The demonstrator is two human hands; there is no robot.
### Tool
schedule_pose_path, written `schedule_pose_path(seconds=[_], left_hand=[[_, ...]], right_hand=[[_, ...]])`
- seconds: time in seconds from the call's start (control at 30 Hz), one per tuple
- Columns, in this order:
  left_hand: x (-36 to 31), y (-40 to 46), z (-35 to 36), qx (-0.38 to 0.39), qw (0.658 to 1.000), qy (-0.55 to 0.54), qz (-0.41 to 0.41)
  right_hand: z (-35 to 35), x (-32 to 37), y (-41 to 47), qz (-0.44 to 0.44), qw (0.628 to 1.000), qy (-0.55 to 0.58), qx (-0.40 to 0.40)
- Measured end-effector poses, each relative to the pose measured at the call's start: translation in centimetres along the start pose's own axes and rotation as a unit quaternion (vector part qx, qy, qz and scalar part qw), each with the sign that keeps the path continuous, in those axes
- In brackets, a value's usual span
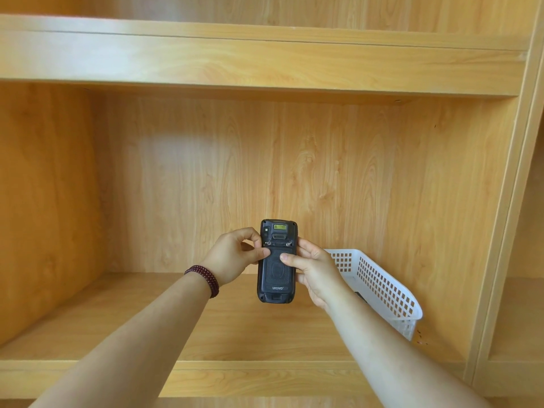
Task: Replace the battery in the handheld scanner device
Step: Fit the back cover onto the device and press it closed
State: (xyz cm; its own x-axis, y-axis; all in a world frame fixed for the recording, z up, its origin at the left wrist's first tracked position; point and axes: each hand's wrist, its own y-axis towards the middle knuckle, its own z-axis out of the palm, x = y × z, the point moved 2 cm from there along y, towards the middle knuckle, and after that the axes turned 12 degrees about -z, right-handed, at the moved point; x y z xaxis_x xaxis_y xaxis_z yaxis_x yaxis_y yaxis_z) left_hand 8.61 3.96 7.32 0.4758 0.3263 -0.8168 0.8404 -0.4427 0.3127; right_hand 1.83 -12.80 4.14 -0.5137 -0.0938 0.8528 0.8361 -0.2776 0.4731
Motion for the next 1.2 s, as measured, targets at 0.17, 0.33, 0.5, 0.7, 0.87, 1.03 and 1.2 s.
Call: schedule_pose_path(seconds=[0.17, 0.33, 0.5, 0.7, 0.87, 1.03, 1.2], left_hand=[[-0.09, -0.06, 0.40, -0.008, 0.998, -0.058, 0.030], [-0.07, -0.04, 0.59, -0.009, 0.997, -0.072, 0.018], [0.19, 0.42, 0.47, -0.004, 0.994, -0.107, -0.011], [0.31, 0.36, 0.54, -0.009, 0.991, -0.128, -0.031], [0.27, 0.17, 0.45, 0.027, 0.974, -0.214, -0.062], [-0.12, -0.07, 0.44, 0.099, 0.965, -0.206, -0.127], [-0.34, -0.28, 0.52, 0.096, 0.961, -0.224, -0.131]], right_hand=[[-0.11, 0.33, 0.15, -0.008, 1.000, -0.001, 0.007], [-0.10, 0.14, 0.13, -0.009, 1.000, -0.002, 0.005], [0.17, 0.03, 0.24, -0.010, 1.000, -0.007, 0.001], [0.30, -0.05, 0.23, -0.003, 1.000, -0.008, 0.001], [0.30, -0.17, 0.18, 0.004, 1.000, -0.005, 0.001], [0.65, -0.22, 0.02, 0.012, 1.000, -0.005, 0.013], [0.72, 0.10, -0.05, -0.004, 0.999, -0.040, 0.018]])
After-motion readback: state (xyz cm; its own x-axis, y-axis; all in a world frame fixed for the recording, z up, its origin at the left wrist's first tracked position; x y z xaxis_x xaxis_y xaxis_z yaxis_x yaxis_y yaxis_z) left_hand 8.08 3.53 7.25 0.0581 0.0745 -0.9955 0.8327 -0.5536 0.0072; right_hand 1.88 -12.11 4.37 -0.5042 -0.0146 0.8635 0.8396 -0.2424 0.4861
